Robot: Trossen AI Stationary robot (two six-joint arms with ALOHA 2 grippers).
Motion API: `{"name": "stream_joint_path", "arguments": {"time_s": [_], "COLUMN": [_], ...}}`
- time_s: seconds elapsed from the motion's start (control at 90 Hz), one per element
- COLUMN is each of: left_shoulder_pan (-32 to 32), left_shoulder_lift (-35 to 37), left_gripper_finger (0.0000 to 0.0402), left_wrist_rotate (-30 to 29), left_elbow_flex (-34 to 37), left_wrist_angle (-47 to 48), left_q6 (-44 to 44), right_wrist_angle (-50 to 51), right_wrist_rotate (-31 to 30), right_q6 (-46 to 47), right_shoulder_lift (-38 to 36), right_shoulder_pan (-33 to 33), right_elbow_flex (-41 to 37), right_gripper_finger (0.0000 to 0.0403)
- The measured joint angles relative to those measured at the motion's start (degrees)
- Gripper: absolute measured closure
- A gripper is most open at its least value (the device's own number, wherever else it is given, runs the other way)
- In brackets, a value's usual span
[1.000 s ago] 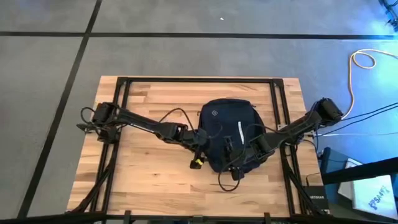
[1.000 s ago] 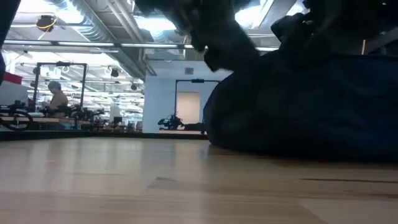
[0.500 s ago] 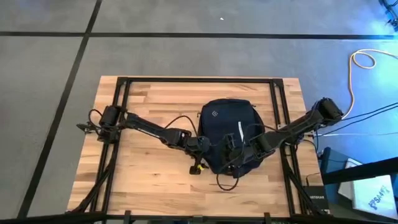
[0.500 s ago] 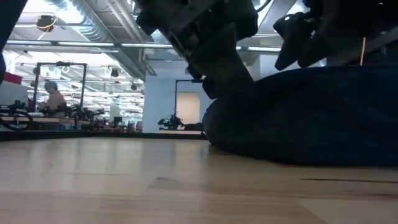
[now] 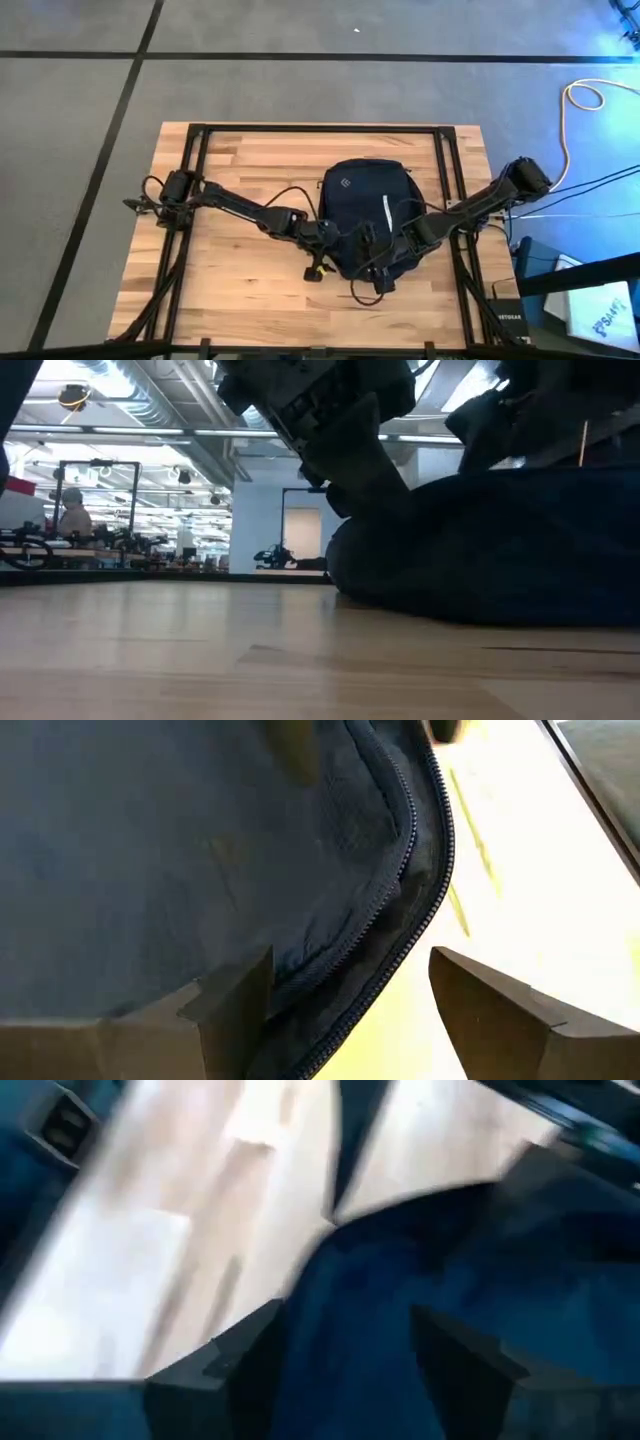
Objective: Unpack backpack
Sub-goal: Open the blue backpack
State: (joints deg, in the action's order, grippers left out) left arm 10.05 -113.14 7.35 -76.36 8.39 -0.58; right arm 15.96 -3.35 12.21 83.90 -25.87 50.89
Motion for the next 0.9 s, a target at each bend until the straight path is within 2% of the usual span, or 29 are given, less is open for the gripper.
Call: {"name": "stream_joint_path", "arguments": {"time_s": [0.511,0.9], "left_shoulder_pan": [-0.03,-0.03], "left_shoulder_lift": [0.00,0.00], "left_gripper_finger": [0.0147,0.0147], "left_wrist_rotate": [-0.11,-0.63], "left_elbow_flex": [0.00,0.00], "left_wrist_angle": [1.55,1.45], "left_q6": [0.31,0.63], "right_wrist_angle": [0.66,0.86], "right_wrist_rotate": [-1.40,-1.60], "right_q6": [-0.83,-2.57], "right_shoulder_lift": [4.37,4.19], "right_shoulder_pan": [0.02,0.02], "right_elbow_flex": [0.00,0.00], "right_gripper_finger": [0.0205,0.0205]}}
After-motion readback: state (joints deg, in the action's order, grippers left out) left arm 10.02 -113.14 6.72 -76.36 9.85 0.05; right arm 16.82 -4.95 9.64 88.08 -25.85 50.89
